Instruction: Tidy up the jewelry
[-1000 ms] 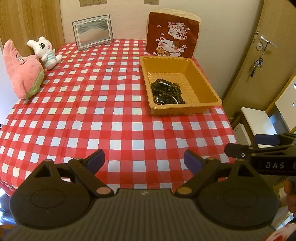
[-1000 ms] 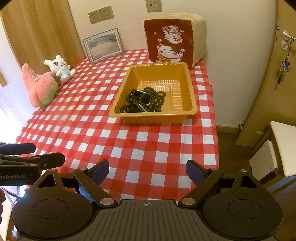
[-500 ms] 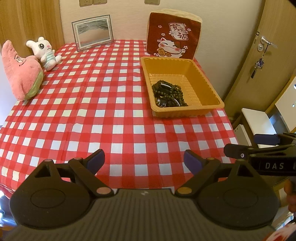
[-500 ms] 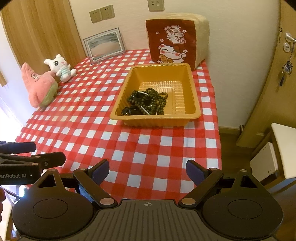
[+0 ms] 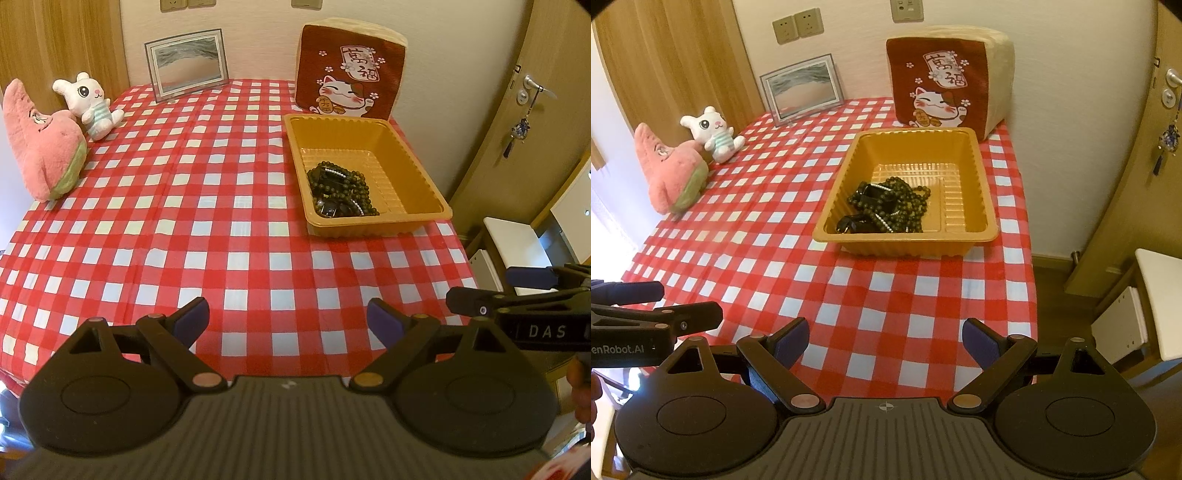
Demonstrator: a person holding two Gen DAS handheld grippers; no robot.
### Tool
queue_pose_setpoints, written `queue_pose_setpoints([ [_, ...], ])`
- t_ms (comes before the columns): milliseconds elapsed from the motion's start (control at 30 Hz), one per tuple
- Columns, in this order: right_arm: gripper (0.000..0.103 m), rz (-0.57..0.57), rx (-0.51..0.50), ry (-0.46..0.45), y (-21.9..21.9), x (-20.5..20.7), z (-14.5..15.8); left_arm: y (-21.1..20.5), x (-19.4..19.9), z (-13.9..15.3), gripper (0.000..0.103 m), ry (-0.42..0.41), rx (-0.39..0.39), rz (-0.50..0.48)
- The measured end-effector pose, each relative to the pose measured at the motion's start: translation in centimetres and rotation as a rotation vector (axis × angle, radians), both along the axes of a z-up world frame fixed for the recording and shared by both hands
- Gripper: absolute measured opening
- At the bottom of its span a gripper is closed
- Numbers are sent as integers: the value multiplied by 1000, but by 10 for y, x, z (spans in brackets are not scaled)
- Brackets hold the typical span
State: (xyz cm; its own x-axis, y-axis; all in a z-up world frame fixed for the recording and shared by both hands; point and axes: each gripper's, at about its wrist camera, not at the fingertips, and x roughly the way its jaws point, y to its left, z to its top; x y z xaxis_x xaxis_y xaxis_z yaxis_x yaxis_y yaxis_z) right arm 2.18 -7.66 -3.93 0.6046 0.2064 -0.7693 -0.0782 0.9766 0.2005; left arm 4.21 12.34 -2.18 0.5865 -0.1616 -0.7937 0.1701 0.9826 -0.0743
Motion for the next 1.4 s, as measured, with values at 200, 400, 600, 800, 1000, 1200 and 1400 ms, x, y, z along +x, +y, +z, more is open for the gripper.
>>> queue_pose_setpoints([
  [200,90,0,0,-1,0,1,0,-1,1,0,91,0,1,2],
  [400,90,1,0,0,1,1,0,0,2,-1,91,0,1,1],
  [600,90,1,-1,-1,1,2,0,0,1,-1,91,-1,1,0],
  [800,90,0,-1,-1,2,2,0,2,5,0,91,-3,0,-1],
  [1000,90,1,-2,-2,3,3,0,5,10,3,91,-5,-2,-3],
  [1200,90,0,-1,-7,4,4,2,3,5,4,91,-16,-2,-4],
  [1400,90,1,0,-15,3,2,3,2,2,5,91,-28,-6,-14],
])
